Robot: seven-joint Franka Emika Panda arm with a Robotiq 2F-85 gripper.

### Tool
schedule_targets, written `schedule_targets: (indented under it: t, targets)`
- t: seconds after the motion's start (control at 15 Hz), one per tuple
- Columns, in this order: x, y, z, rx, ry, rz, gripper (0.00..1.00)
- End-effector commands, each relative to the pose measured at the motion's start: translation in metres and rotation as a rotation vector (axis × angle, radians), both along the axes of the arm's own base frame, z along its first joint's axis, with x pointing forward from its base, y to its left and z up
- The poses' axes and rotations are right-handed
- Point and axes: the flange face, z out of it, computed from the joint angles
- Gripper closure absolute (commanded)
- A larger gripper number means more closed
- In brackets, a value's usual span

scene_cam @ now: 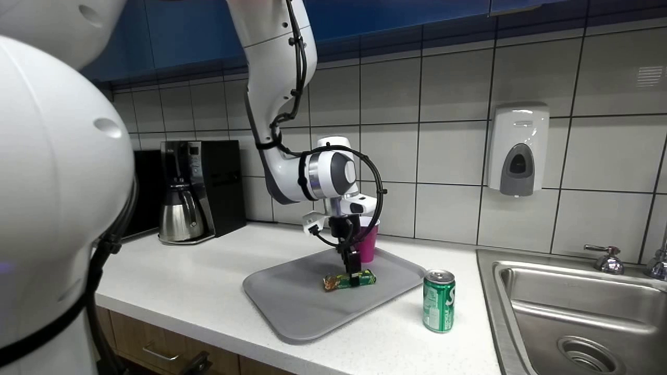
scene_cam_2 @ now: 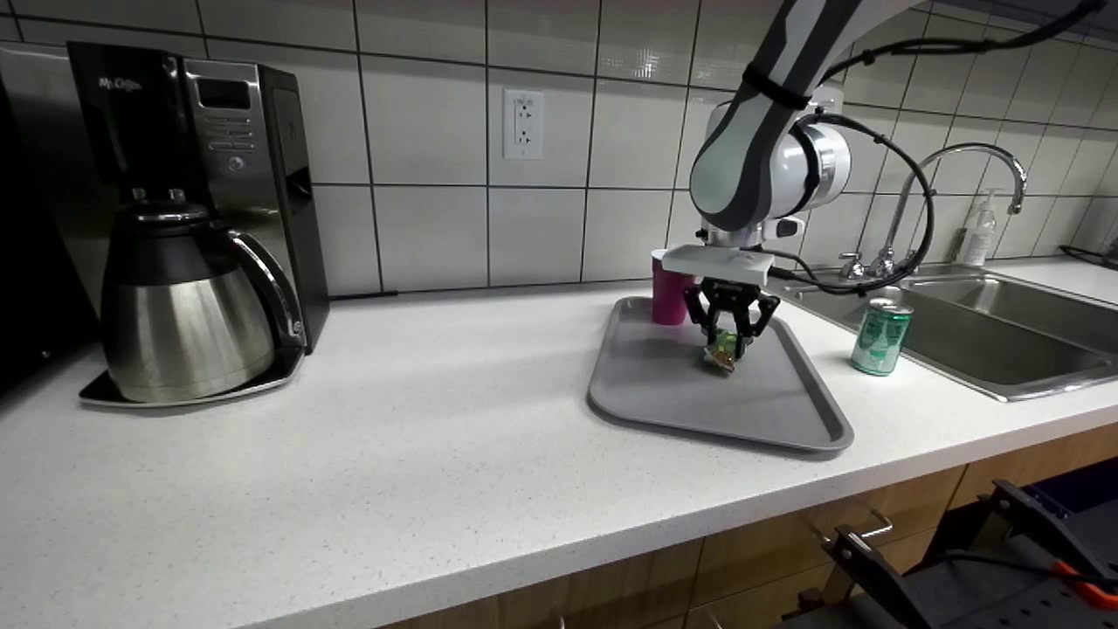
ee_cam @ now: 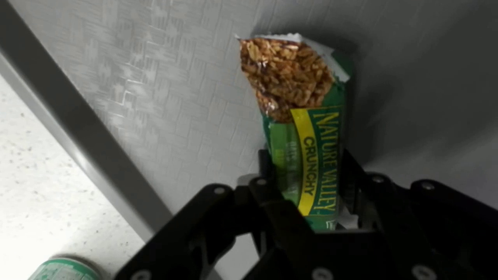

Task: Remove the green sachet from the tray

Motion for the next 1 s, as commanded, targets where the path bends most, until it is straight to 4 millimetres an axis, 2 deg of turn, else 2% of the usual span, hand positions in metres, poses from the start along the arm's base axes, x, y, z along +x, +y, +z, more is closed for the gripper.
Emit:
schedule_targets:
  t: [0.0, 0.4, 0.93]
  targets:
    - [-0.002, 0.003, 0.012, 0.005, -0.020, 0.019, 0.83]
    - [-0.005, 0.036, 0.026, 0.010, -0.034, 0.072, 0.83]
    - [-0.003, 0.101, 0.057, 0.011, -0.072, 0.190, 0.83]
